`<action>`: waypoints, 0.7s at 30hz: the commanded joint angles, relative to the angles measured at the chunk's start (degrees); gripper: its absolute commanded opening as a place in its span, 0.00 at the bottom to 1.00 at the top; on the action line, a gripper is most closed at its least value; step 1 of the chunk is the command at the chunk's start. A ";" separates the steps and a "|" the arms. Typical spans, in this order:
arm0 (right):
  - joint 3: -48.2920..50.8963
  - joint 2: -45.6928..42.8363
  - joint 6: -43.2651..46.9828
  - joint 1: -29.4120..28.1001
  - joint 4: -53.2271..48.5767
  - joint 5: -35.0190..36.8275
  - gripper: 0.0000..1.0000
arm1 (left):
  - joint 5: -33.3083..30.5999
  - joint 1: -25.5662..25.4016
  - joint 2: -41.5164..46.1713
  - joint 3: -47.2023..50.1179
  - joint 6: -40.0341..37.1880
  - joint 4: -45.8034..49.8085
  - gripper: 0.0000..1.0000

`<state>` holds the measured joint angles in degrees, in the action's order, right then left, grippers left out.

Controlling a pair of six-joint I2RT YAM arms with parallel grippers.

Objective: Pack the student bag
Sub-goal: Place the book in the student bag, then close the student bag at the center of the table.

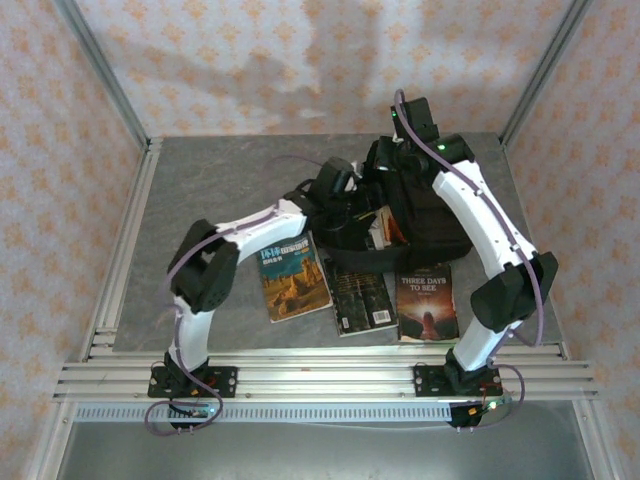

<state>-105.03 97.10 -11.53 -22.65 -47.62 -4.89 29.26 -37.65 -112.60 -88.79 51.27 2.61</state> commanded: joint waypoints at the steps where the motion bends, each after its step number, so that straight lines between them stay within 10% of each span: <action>1: -1.82 0.94 0.73 0.15 2.96 2.40 0.00 | -3.75 -0.15 7.31 1.84 -8.86 11.14 0.65; 8: 0.40 2.03 -1.15 0.15 4.32 -0.96 0.06 | -14.78 1.77 21.38 14.51 -7.50 17.20 0.64; 14: 2.37 2.23 -2.68 -0.74 5.55 -4.52 0.58 | -23.83 1.96 35.90 29.31 -3.77 16.61 0.66; 21: 10.37 -5.52 -1.64 -9.12 9.28 0.53 0.76 | -26.22 2.14 46.26 37.63 -3.65 20.60 0.73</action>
<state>-97.36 96.40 -13.28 -27.81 -40.93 -7.07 7.11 -35.62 -69.01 -52.51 47.51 20.47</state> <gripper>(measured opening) 0.754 0.722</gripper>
